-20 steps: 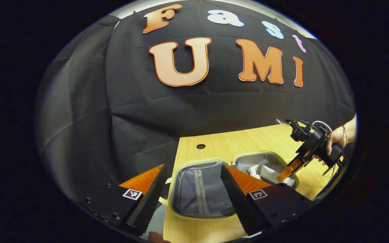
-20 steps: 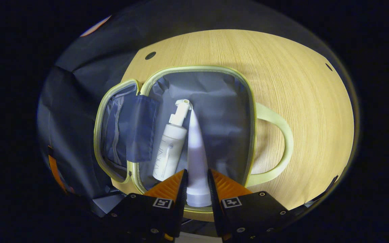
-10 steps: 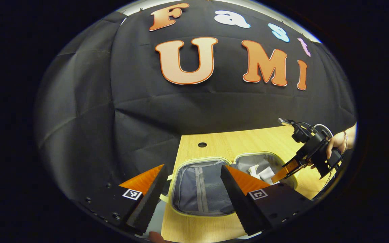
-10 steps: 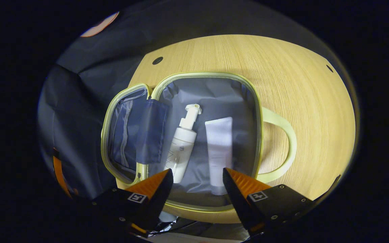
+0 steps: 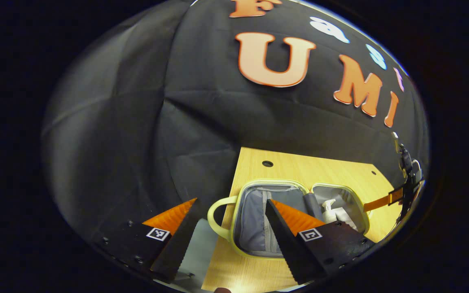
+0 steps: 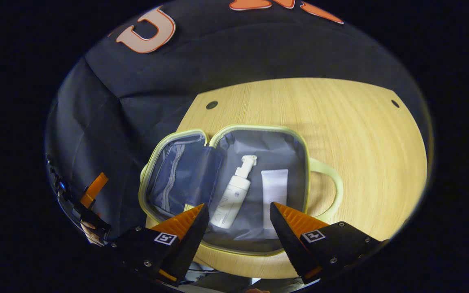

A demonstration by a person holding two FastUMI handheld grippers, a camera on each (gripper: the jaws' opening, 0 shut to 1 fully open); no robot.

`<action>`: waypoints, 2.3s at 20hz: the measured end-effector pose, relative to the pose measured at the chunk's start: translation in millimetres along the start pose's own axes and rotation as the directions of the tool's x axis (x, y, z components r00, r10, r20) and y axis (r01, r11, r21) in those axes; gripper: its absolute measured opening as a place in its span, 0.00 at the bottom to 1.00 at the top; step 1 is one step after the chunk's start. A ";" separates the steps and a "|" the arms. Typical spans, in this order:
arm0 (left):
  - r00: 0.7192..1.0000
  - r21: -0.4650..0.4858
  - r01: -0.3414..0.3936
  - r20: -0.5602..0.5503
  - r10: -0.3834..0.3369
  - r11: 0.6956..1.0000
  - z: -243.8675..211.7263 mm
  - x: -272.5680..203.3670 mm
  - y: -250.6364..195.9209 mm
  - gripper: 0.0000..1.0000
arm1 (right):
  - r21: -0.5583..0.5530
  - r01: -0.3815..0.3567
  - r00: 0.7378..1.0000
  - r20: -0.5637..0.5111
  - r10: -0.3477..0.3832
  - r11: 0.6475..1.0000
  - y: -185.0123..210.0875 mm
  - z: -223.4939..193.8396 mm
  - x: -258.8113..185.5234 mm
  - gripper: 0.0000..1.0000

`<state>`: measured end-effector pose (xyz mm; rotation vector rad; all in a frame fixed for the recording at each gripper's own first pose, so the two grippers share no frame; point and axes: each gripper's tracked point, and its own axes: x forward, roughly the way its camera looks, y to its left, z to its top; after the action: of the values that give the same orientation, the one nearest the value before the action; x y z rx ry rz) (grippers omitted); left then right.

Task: First open the suitcase, pack the skin care products into it, and then close the suitcase.

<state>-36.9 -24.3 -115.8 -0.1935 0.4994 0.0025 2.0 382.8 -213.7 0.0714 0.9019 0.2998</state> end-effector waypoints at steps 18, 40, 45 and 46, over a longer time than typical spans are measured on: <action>0.943 -0.494 0.073 -0.250 -0.222 0.867 -109.6 159.9 47.6 0.56 | 0.135 0.183 0.959 0.194 -0.207 0.974 -70.5 -4.6 -38.1 0.96; 0.991 0.009 0.112 -0.074 -0.111 0.994 92.7 4.3 -127.8 0.11 | 0.076 0.162 0.879 0.442 -0.179 0.984 -143.8 98.2 -125.7 0.95; 0.999 0.197 0.001 -0.052 0.009 0.980 101.4 -19.6 -190.1 0.11 | 0.040 0.150 0.842 0.519 -0.149 0.988 -190.4 133.1 -153.3 0.95; 0.999 0.225 -0.017 -0.043 0.028 0.974 102.6 -22.9 -204.8 0.11 | 0.025 0.158 0.835 0.531 -0.147 0.987 -202.0 139.8 -157.1 0.95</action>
<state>1.9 -205.3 21.0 0.0339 0.5433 -0.0363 65.6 153.7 -44.9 0.0588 0.3450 0.1256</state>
